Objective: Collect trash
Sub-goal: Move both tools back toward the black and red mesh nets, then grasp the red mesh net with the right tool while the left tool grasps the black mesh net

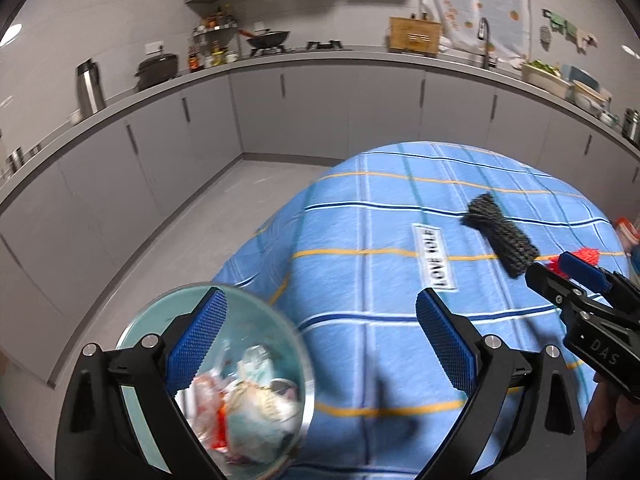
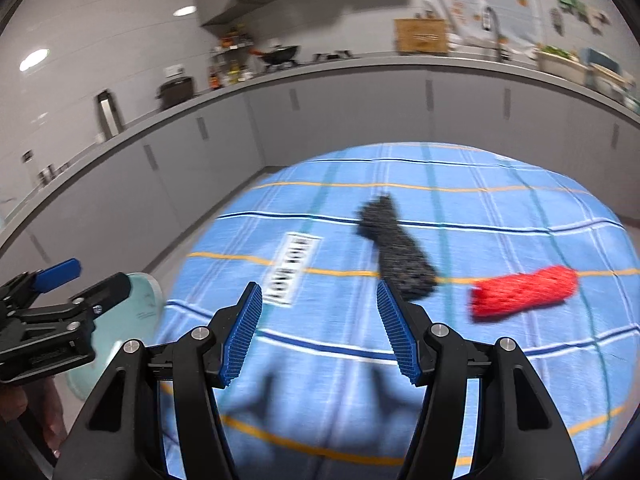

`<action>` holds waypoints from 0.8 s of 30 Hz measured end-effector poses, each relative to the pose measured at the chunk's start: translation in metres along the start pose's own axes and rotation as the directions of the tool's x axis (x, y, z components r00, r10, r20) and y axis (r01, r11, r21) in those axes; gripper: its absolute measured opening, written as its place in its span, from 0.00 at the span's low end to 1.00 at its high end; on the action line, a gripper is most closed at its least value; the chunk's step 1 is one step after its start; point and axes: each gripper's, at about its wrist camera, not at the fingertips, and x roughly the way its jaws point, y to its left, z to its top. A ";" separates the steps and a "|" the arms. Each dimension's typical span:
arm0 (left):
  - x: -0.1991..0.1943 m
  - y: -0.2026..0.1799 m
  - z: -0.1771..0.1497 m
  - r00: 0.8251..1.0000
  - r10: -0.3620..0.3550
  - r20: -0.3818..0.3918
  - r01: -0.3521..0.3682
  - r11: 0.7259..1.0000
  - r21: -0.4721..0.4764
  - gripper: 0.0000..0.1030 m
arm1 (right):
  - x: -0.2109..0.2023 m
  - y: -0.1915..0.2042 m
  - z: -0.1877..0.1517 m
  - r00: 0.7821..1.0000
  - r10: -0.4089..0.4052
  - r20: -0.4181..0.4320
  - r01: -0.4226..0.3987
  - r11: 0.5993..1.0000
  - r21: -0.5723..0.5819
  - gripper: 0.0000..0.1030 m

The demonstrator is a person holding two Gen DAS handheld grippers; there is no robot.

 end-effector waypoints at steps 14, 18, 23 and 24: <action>0.044 -0.082 0.026 0.996 -0.082 -0.024 0.084 0.992 0.093 0.95 | 0.008 -0.088 0.002 0.973 -0.227 -0.039 0.230 0.957 0.178 0.58; 0.058 -0.104 0.034 0.994 -0.101 -0.030 0.104 0.988 0.115 0.95 | 0.010 -0.112 0.004 0.955 -0.292 -0.059 0.297 0.921 0.250 0.58; 0.077 -0.129 0.041 0.992 -0.121 -0.041 0.126 0.983 0.136 0.95 | 0.020 -0.137 0.004 0.936 -0.334 -0.108 0.350 0.879 0.323 0.58; 0.080 -0.132 0.042 0.992 -0.121 -0.043 0.126 0.982 0.138 0.95 | 0.024 -0.139 0.004 0.935 -0.334 -0.121 0.355 0.876 0.327 0.58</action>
